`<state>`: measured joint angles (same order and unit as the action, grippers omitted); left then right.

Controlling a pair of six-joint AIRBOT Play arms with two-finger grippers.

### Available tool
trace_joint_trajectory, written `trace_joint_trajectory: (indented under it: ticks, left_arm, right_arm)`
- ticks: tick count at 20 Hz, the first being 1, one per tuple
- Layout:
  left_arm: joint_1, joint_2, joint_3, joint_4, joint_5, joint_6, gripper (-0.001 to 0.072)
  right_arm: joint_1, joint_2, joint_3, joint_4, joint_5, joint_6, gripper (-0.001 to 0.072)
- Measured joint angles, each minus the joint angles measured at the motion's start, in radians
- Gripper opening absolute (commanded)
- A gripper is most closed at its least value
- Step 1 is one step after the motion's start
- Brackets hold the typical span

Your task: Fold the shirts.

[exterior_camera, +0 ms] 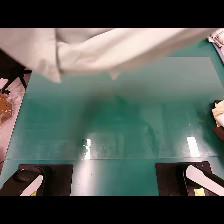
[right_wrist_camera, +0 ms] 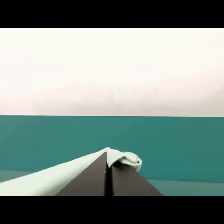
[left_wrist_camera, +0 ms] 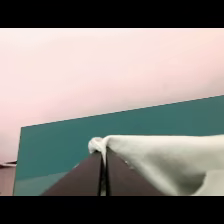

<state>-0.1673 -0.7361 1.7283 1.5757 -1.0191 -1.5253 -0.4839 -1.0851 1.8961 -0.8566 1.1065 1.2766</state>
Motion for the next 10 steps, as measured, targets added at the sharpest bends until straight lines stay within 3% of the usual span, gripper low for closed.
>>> trace_joint_trajectory:
  ticks: [7, 10]
  left_arm:
    - [0.000, -0.001, -0.059, 0.007, -0.464, -0.073, 0.0024]
    - [0.000, -0.001, -0.211, -0.041, -0.556, -0.104, 0.0023]
  right_arm:
    - [0.016, 0.051, -0.277, -0.008, 0.029, 0.002, 0.0018]
    - [0.051, 0.007, -0.393, -0.010, 0.042, -0.009, 0.0018]
